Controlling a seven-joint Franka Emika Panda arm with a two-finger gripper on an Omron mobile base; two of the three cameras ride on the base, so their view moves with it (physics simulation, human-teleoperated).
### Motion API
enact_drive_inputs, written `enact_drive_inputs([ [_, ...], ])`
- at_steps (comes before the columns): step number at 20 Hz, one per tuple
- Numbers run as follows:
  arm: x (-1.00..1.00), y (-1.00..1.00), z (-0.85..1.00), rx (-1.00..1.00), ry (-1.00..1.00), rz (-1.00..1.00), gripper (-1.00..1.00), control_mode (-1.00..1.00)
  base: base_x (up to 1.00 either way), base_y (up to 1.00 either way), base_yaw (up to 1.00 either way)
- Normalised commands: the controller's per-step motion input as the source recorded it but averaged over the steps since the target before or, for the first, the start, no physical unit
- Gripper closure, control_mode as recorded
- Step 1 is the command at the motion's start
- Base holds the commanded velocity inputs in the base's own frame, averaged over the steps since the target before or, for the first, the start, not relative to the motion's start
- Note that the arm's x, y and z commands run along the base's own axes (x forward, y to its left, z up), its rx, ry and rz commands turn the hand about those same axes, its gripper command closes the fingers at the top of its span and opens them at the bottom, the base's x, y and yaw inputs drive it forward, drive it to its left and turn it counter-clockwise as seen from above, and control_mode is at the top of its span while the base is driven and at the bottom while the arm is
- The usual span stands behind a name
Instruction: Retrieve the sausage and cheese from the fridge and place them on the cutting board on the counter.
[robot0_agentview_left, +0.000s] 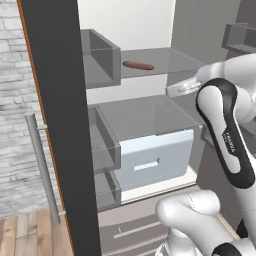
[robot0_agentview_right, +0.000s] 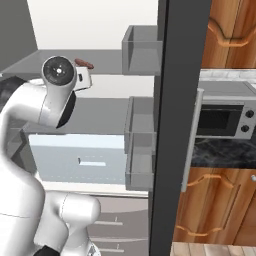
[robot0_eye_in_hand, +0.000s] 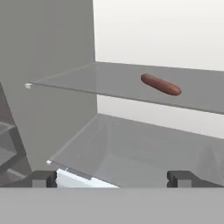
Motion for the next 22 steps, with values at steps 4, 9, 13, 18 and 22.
enact_drive_inputs([
  [4, 0.23, 0.1, 0.64, 0.01, -0.01, 0.0, -1.0, -1.0, 0.0, 0.0, 0.0],
  [9, 0.35, 0.05, 0.56, 0.01, 0.01, 0.0, -1.0, -1.0, 0.0, 0.0, 0.0],
  [13, 0.62, 0.0, 0.13, 0.02, 0.0, 0.01, -1.0, -1.0, 0.0, 0.0, 0.0],
  [18, 0.71, 0.0, -0.06, 0.01, 0.05, 0.05, -1.0, -1.0, 0.0, 0.0, 0.0],
  [22, 0.67, 0.0, -0.22, 0.0, 0.02, 0.0, -1.0, -1.0, 0.0, 0.0, 0.0],
])
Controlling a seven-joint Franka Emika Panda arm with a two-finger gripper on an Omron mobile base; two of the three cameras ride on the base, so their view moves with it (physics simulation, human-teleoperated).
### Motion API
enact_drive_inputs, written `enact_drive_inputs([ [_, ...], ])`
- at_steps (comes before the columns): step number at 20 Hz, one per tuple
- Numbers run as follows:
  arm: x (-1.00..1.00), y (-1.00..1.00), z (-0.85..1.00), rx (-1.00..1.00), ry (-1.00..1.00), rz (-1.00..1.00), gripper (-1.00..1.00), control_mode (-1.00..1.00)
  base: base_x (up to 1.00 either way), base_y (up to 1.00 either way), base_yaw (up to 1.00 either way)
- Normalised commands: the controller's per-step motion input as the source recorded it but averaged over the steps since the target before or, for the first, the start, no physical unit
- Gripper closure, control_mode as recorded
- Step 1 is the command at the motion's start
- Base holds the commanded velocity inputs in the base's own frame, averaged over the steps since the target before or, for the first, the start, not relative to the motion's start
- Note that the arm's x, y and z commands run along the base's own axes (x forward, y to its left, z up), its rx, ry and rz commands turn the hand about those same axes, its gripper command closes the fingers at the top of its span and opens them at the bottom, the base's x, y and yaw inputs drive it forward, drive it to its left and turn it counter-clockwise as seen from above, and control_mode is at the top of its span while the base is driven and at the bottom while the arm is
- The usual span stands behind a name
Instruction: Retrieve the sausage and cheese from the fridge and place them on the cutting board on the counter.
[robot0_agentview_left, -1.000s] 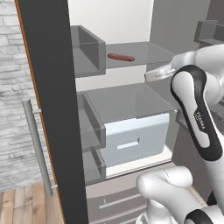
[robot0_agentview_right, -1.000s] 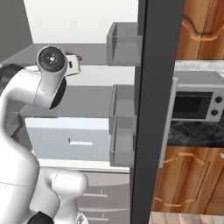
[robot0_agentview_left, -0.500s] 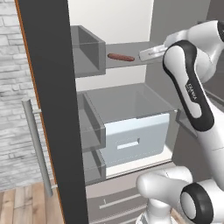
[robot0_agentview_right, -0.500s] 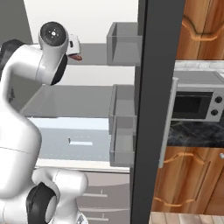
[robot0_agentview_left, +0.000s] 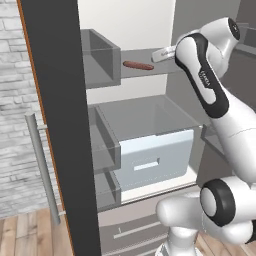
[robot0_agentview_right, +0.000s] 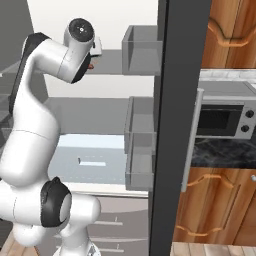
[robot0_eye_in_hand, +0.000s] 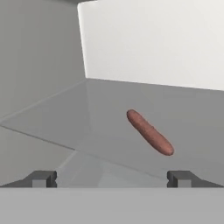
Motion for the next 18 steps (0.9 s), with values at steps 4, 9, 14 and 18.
enact_drive_inputs([
  [4, 0.58, 0.11, -0.35, -0.04, 0.0, 0.0, -1.0, -1.0, 0.0, 0.0, 0.0],
  [9, 0.62, 0.15, -0.32, -0.05, 0.0, 0.0, -1.0, -1.0, 0.0, 0.0, 0.0],
  [14, 0.73, 0.0, -0.02, 0.0, 0.04, 0.02, -1.0, -1.0, 0.0, 0.0, 0.0],
  [18, 0.65, 0.06, -0.05, 0.0, 0.05, 0.02, -1.0, -1.0, 0.0, 0.0, 0.0],
])
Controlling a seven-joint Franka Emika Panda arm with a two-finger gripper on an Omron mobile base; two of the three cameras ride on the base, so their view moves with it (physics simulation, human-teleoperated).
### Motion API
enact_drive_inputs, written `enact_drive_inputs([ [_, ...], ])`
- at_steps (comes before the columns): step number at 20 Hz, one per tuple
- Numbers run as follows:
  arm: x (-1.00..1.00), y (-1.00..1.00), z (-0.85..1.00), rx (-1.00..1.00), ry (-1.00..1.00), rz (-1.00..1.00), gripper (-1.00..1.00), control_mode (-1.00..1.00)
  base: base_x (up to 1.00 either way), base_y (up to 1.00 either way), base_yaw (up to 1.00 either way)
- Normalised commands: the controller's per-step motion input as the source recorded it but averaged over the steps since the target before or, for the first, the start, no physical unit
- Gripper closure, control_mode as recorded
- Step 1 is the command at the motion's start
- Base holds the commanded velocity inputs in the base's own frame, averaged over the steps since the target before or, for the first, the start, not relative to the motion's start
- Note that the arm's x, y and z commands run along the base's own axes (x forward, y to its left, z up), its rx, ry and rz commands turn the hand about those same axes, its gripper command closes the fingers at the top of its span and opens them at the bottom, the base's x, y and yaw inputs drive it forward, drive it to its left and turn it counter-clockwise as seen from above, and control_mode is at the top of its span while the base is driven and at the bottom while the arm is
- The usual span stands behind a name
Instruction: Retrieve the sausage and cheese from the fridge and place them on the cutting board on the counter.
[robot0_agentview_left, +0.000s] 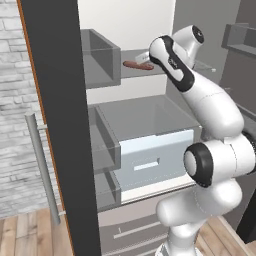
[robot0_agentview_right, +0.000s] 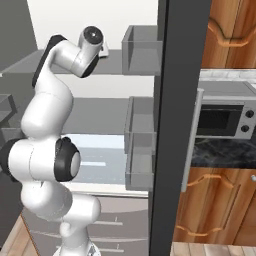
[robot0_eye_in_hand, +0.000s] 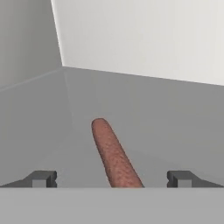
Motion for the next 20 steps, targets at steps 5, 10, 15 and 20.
enact_drive_inputs([
  [5, 0.67, 0.11, -0.03, 0.0, 0.03, 0.03, -1.0, -1.0, 0.0, 0.0, 0.0],
  [10, 0.43, 0.2, -0.14, -0.07, 0.0, 0.03, -1.0, -1.0, 0.0, 0.0, 0.0],
  [15, 0.0, 0.26, -0.18, -0.15, -0.02, 0.07, -1.0, -1.0, 0.0, 0.0, 0.0],
  [20, -0.09, 0.16, -0.1, -0.11, -0.02, 0.04, -1.0, -1.0, 0.0, 0.0, 0.0],
])
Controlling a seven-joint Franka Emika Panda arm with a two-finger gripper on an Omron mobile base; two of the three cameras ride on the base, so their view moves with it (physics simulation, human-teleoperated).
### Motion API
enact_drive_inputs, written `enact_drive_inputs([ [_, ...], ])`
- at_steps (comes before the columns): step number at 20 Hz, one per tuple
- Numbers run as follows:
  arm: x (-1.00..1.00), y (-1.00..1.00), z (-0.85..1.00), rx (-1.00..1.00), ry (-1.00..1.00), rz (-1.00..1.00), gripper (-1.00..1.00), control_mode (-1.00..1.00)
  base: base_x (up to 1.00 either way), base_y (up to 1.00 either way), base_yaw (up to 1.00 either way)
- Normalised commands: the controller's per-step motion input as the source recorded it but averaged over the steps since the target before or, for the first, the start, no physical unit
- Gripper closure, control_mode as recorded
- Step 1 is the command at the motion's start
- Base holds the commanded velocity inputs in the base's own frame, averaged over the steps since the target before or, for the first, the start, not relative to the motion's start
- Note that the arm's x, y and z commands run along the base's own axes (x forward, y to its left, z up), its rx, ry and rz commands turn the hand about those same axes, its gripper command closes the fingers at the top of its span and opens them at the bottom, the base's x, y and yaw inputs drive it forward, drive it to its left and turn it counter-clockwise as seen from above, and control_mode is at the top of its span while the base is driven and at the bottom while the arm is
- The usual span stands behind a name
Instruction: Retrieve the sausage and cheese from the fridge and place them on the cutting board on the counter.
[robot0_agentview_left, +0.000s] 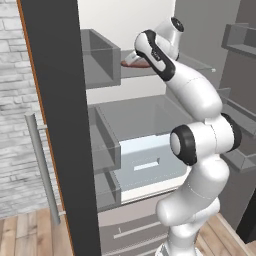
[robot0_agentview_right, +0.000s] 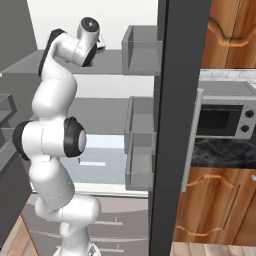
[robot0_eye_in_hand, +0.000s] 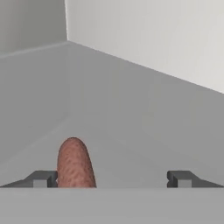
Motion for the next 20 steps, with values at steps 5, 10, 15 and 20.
enact_drive_inputs([
  [5, -0.06, 0.03, -0.23, -0.06, 0.0, 0.02, -1.0, -1.0, 0.0, 0.0, 0.0],
  [10, 0.09, 0.0, -0.19, -0.01, 0.0, 0.03, -1.0, -1.0, 0.0, 0.0, 0.0],
  [15, 0.18, 0.01, -0.21, 0.0, 0.01, 0.07, -1.0, -1.0, 0.0, 0.0, 0.0],
  [20, -0.12, 0.2, -0.32, 0.0, 0.15, 0.09, 1.0, -1.0, 0.0, 0.0, 0.0],
])
